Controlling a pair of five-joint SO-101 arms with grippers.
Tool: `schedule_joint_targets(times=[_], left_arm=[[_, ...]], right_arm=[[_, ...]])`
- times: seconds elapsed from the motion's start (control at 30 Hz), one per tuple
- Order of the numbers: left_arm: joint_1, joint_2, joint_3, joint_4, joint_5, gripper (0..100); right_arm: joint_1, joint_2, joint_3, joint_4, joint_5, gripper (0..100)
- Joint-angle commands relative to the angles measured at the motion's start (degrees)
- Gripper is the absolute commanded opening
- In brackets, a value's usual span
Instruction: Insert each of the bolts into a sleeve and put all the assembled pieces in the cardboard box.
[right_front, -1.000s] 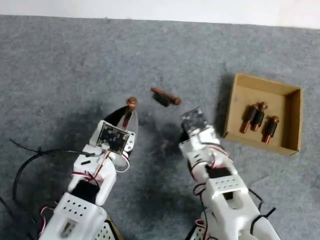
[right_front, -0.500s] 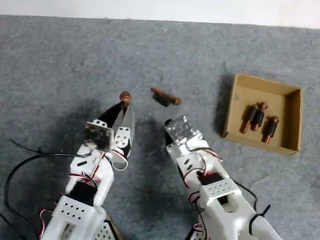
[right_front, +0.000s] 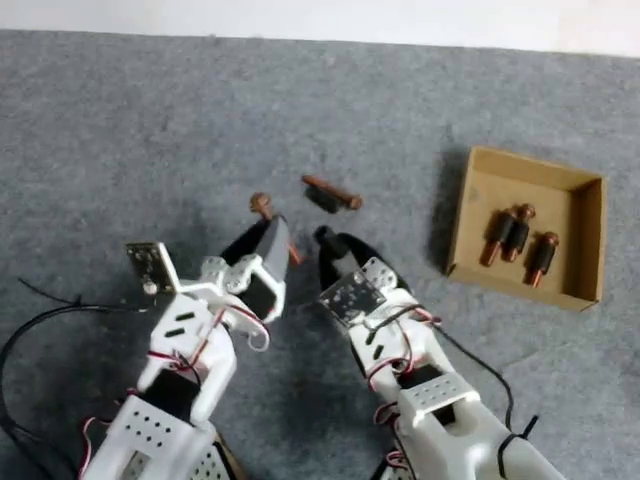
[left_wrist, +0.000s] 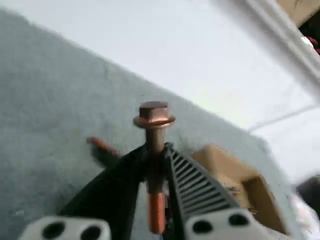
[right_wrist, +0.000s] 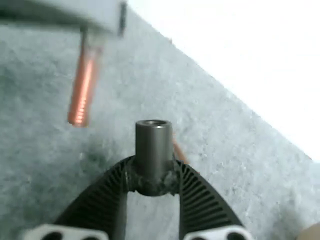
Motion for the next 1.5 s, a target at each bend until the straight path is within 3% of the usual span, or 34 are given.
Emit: schedule_joint_targets(times=[0.0, 0.13, 0.33, 1.1, 1.23, 1.47], left_arm=[[2.4, -1.3, 0.2, -1.5, 0.4, 1], [0.9, -1.4, -0.3, -1.8, 1.1, 1], [-7.0, -1.4, -1.1, -4.0, 11.9, 1], [-4.6, -1.1, -1.0, -3.6, 11.8, 1], [-4.6, -1.0, -0.9, -3.6, 11.5, 1], [-4.2, -0.8, -0.4, -3.5, 8.7, 1]], right_arm=[[-0.3, -1.7, 3.6, -2.5, 0.6, 0.5], [-1.5, -1.7, 3.6, -2.2, 1.4, 0.5], [-4.4, -1.6, 6.2, -2.1, 8.0, 0.5], [-8.6, -1.7, 6.2, -2.7, 8.4, 0.5], [-8.7, -1.5, 6.4, -8.3, 8.0, 0.5], [-8.7, -1.6, 6.3, -8.8, 8.0, 0.5]])
